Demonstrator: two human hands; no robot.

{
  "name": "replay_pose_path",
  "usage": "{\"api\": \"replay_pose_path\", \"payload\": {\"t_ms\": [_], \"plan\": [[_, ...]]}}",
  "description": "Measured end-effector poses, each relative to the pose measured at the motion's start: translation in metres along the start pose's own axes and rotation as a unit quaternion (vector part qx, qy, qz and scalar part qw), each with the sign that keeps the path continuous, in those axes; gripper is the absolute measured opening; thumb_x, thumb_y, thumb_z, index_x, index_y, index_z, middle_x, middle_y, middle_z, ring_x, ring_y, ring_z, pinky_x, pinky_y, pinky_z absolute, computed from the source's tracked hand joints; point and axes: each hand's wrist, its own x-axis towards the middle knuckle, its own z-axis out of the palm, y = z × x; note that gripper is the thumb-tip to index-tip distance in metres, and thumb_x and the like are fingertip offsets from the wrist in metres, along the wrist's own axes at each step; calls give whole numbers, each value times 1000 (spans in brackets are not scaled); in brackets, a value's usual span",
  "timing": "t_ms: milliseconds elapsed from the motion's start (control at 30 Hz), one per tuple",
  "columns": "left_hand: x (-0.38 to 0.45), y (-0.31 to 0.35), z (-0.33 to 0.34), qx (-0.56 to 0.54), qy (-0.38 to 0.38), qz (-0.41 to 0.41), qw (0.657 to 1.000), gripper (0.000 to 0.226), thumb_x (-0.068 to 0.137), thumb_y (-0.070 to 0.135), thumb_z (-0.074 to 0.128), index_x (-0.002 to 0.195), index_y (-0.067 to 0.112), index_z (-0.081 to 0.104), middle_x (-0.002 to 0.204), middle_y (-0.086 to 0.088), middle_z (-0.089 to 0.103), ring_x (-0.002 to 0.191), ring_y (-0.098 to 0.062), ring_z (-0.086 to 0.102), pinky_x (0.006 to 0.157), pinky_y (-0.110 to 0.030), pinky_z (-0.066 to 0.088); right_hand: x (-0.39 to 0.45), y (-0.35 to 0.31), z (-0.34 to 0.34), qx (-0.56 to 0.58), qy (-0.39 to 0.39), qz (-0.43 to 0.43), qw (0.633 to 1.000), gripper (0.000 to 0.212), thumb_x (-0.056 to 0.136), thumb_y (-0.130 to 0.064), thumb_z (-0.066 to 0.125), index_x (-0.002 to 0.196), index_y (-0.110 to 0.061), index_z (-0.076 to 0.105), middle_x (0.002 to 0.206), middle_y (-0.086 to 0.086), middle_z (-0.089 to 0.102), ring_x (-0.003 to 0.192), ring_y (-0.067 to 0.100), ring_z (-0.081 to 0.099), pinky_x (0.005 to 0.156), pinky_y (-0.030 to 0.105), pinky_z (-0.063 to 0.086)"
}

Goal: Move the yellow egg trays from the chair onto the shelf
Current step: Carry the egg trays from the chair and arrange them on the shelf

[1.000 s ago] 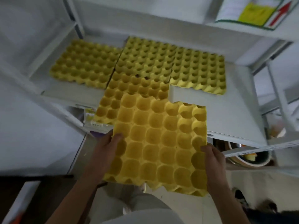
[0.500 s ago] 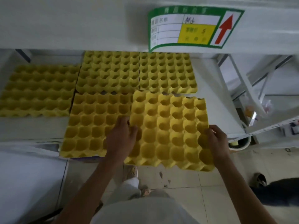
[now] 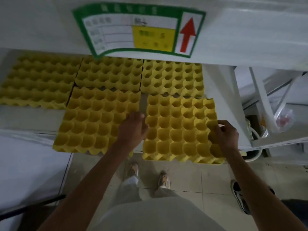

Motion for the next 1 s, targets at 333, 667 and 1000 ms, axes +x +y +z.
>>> {"api": "replay_pose_path", "payload": {"t_ms": [333, 667, 1000], "plan": [[0, -63, 28, 34, 86, -15, 996, 54, 96, 49, 48, 137, 13, 53, 139, -11, 52, 121, -34, 53, 95, -49, 47, 3, 8, 24, -35, 5, -34, 999, 26, 100, -29, 51, 120, -17, 63, 88, 9, 72, 73, 26, 62, 67, 30, 45], [5, -67, 36, 39, 99, -5, 994, 56, 99, 54, 41, 141, 16, 49, 139, -7, 56, 123, -29, 56, 101, -46, 46, -1, -19, 47, -63, 23, 10, 998, 25, 91, -36, 58, 115, -31, 54, 86, 2, 63, 75, 30, 59, 62, 34, 44], [8, -67, 39, 18, 114, -17, 993, 61, 92, 62, 50, 136, 20, 52, 132, -3, 62, 121, -26, 60, 101, -45, 45, 0, -20, 50, -136, 43, 0, 990, 38, 94, -39, 59, 126, -21, 49, 117, 11, 67, 96, 38, 66, 69, 37, 44]]}}
